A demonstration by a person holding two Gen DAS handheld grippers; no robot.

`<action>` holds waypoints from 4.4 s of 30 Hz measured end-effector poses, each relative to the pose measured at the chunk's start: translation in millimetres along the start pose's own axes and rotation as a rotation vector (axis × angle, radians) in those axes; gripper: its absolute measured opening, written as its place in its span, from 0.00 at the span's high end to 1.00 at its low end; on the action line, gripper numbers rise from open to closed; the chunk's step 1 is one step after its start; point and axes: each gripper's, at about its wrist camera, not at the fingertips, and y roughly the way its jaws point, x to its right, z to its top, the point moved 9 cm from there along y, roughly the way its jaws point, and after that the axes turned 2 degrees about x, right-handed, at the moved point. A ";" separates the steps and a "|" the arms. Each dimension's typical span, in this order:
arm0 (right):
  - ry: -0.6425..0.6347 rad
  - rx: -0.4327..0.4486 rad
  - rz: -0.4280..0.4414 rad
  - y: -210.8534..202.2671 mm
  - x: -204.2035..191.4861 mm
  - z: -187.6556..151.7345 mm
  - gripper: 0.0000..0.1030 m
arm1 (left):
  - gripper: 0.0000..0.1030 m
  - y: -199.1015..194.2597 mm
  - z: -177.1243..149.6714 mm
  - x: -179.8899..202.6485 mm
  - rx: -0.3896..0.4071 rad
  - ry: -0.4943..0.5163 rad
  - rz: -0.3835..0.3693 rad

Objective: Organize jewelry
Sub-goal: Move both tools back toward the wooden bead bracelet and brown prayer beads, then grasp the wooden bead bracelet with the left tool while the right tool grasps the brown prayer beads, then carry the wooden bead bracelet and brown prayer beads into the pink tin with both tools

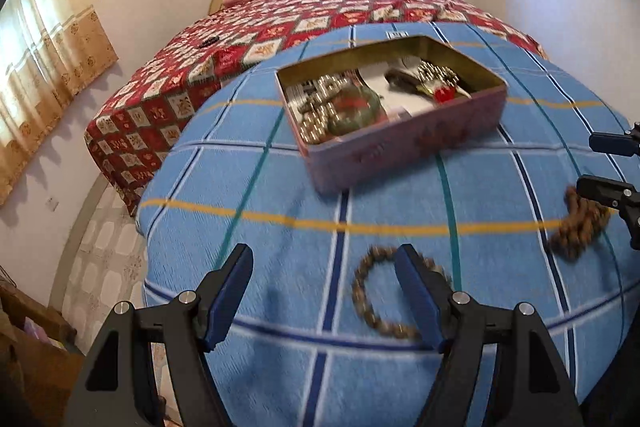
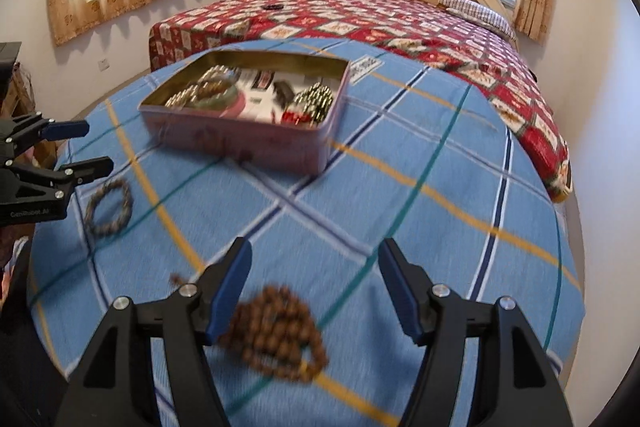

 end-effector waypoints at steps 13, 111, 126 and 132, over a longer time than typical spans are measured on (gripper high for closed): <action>-0.040 -0.033 0.060 -4.7 -18.5 -26.9 0.31 | 0.28 9.7 -24.7 11.3 -0.042 -0.009 -0.003; 0.009 0.196 0.022 -1.6 -3.6 102.9 0.77 | 0.93 -6.9 135.2 -20.0 0.210 -0.067 -0.018; 0.006 0.190 0.018 15.9 -5.2 120.3 0.77 | 0.93 15.9 144.2 -26.9 0.191 -0.068 0.001; 0.011 0.187 0.012 24.7 -2.5 128.7 0.77 | 0.93 23.8 148.4 -28.0 0.185 -0.069 0.005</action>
